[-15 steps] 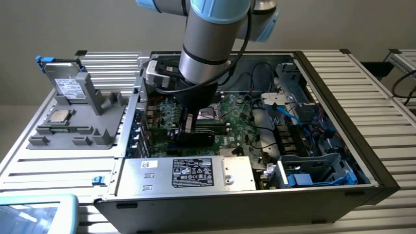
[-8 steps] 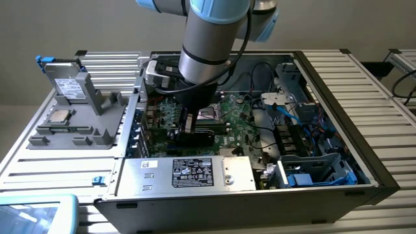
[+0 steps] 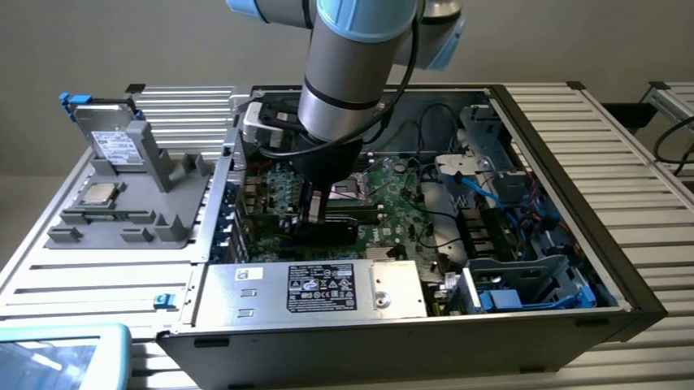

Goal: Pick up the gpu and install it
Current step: 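Insert the gpu into the slot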

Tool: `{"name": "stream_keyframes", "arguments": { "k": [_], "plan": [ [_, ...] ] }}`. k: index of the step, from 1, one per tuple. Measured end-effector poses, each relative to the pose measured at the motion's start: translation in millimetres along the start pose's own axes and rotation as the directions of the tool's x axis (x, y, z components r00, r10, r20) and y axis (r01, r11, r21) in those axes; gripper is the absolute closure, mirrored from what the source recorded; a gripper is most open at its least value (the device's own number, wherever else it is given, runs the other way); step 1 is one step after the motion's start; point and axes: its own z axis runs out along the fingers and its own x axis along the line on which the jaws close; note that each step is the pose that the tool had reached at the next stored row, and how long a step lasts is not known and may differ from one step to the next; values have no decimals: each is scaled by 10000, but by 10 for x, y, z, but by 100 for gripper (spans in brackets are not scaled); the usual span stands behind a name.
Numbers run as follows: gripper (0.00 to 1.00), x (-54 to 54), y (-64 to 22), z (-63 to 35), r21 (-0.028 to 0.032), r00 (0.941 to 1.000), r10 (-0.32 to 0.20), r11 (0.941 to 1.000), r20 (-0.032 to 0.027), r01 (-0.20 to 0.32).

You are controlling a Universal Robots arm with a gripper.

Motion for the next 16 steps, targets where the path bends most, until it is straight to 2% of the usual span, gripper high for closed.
{"name": "stream_keyframes", "arguments": {
  "k": [9,16],
  "plan": [
    [72,-20,8,-9,1,10000,-40,10000,-7,40],
    [72,-29,11,-8,2,9998,-187,9998,-42,188]
  ]
}}
